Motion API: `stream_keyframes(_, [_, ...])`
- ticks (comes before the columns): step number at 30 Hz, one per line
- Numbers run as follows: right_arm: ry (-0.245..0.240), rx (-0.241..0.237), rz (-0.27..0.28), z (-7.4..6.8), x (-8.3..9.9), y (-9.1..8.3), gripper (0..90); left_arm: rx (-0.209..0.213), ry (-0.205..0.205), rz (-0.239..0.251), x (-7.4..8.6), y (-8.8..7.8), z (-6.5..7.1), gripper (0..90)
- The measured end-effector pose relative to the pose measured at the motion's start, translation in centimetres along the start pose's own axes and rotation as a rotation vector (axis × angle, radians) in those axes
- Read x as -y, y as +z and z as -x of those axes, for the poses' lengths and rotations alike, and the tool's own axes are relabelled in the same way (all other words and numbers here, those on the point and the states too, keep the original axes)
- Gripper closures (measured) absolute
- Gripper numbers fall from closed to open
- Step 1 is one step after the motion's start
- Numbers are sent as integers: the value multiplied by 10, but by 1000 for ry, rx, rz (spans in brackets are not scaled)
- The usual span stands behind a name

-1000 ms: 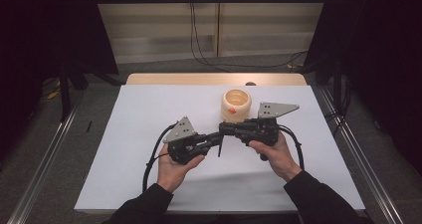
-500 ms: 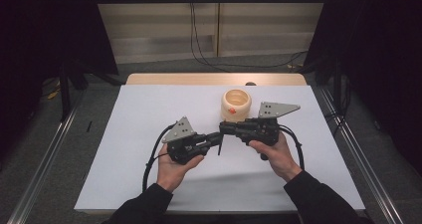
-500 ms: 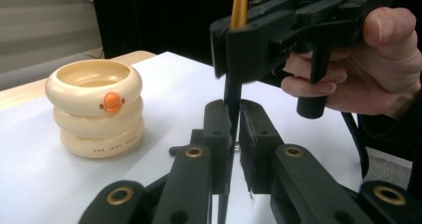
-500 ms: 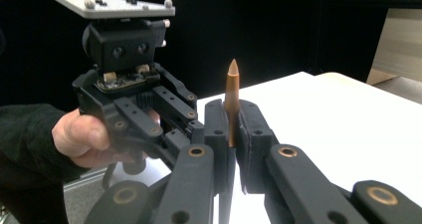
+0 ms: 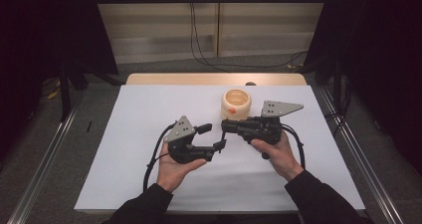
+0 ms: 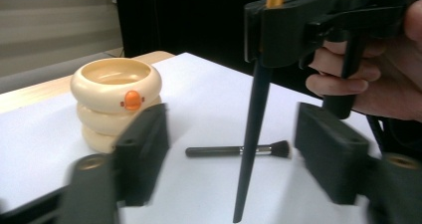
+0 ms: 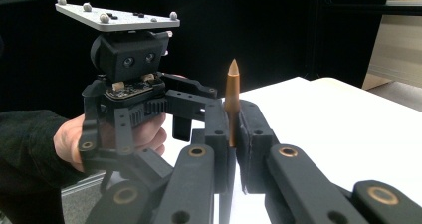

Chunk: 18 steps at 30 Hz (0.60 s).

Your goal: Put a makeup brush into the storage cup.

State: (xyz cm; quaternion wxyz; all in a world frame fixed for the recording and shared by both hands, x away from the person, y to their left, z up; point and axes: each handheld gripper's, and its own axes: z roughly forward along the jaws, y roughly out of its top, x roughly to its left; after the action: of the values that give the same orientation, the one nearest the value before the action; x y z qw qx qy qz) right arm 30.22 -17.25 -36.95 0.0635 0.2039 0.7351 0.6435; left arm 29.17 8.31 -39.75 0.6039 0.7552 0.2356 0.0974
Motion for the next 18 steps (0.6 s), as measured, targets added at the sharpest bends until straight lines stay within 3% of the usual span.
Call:
stream_keyframes(3, [-3, -2, 1, 0, 0, 0, 848, -39, -4, -23, 0, 0, 0, 127])
stream_keyframes(7, [-6, -1, 6, 0, -1, -1, 848, -79, -21, -52, 0, 1, -2, 38])
stream_keyframes(18, [-13, 12, 16, 2, -4, -8, 848, -102, -11, -16, -1, -4, -6, 21])
